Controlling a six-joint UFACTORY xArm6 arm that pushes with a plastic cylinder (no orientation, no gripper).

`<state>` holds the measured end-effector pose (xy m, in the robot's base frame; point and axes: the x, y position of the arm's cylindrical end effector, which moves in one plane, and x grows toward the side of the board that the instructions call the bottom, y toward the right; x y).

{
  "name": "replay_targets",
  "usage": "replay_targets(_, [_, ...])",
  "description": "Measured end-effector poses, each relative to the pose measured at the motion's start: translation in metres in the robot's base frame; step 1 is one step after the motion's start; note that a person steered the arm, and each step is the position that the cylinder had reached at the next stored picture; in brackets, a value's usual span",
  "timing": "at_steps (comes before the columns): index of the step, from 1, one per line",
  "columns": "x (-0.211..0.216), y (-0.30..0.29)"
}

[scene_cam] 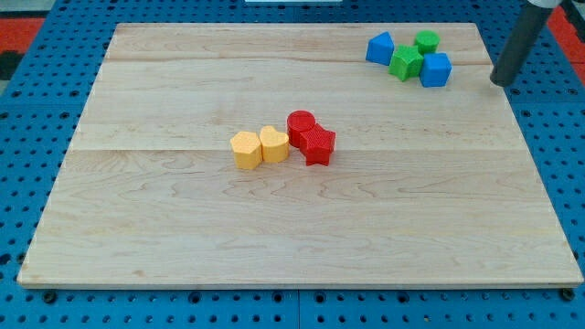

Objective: Push the green star to the right side of the red star

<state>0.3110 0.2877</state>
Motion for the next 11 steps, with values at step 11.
replay_targets(11, [0.090, -0.108])
